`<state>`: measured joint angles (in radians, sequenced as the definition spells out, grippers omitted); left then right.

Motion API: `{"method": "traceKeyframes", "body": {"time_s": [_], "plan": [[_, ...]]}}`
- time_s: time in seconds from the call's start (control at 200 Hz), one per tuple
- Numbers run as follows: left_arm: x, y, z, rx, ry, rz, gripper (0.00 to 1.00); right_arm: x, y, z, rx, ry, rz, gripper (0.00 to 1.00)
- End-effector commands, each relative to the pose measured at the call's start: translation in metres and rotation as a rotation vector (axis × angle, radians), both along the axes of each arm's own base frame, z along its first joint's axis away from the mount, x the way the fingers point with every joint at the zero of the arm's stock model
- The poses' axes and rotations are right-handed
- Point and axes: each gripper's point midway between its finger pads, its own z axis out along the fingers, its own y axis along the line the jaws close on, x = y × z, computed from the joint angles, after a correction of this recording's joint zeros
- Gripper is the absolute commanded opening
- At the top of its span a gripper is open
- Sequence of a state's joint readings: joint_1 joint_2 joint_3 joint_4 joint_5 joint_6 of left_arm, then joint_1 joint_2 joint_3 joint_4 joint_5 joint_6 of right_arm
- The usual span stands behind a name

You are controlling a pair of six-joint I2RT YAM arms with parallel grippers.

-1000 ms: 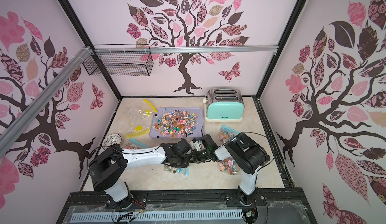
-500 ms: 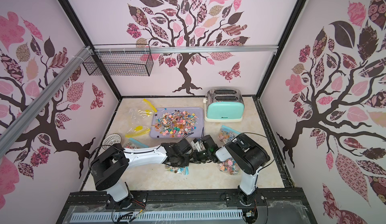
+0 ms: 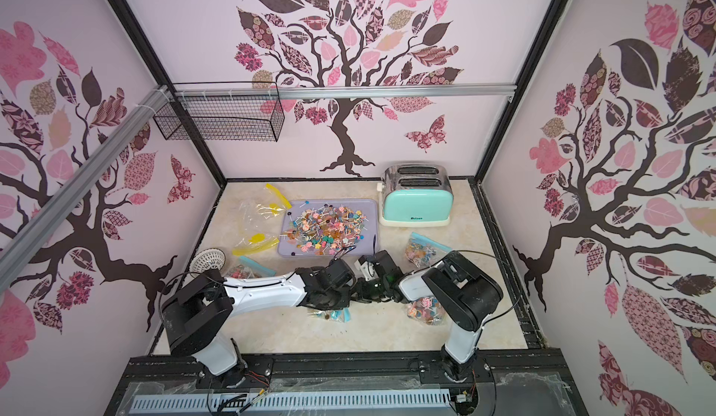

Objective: Pour candies out of the ziploc bag
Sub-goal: Open the ziploc bag at the center of the board.

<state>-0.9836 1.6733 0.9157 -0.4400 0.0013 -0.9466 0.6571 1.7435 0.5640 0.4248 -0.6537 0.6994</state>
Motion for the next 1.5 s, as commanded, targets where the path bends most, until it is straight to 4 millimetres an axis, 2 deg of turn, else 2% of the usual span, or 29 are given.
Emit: {"method": "traceKeyframes", "body": {"time_s": [0.0, 0.305, 0.41, 0.6, 0.7, 0.79, 1.005, 1.271, 1.416, 1.491], "plan": [[0.008, 0.012, 0.004, 0.036, -0.041, 0.035, 0.0, -0.017, -0.043, -0.055, -0.249, 0.12, -0.085, 0.0], [0.006, 0.004, -0.004, 0.022, -0.018, 0.007, 0.0, -0.017, -0.039, -0.056, -0.242, 0.126, -0.074, 0.0], [0.006, 0.003, -0.004, 0.019, -0.019, 0.001, 0.1, -0.017, -0.038, -0.056, -0.237, 0.127, -0.069, 0.0], [0.008, 0.001, -0.006, 0.023, -0.019, -0.001, 0.17, -0.017, -0.037, -0.055, -0.233, 0.125, -0.064, 0.0], [0.008, -0.002, -0.004, 0.009, -0.017, -0.006, 0.27, -0.018, -0.038, -0.056, -0.234, 0.125, -0.063, 0.0], [0.009, -0.003, -0.002, 0.001, -0.023, -0.008, 0.29, -0.018, -0.038, -0.056, -0.233, 0.125, -0.061, 0.0], [0.011, -0.004, 0.001, -0.004, -0.037, -0.006, 0.22, -0.018, -0.038, -0.056, -0.232, 0.127, -0.06, 0.0], [0.013, -0.006, -0.002, -0.014, -0.038, -0.006, 0.0, -0.02, -0.039, -0.058, -0.235, 0.13, -0.06, 0.0], [0.015, -0.007, -0.002, -0.016, -0.045, -0.004, 0.0, -0.019, -0.04, -0.06, -0.248, 0.131, -0.066, 0.0], [0.017, 0.001, 0.0, 0.007, -0.059, 0.028, 0.0, -0.02, -0.042, -0.061, -0.262, 0.135, -0.07, 0.0]]}}
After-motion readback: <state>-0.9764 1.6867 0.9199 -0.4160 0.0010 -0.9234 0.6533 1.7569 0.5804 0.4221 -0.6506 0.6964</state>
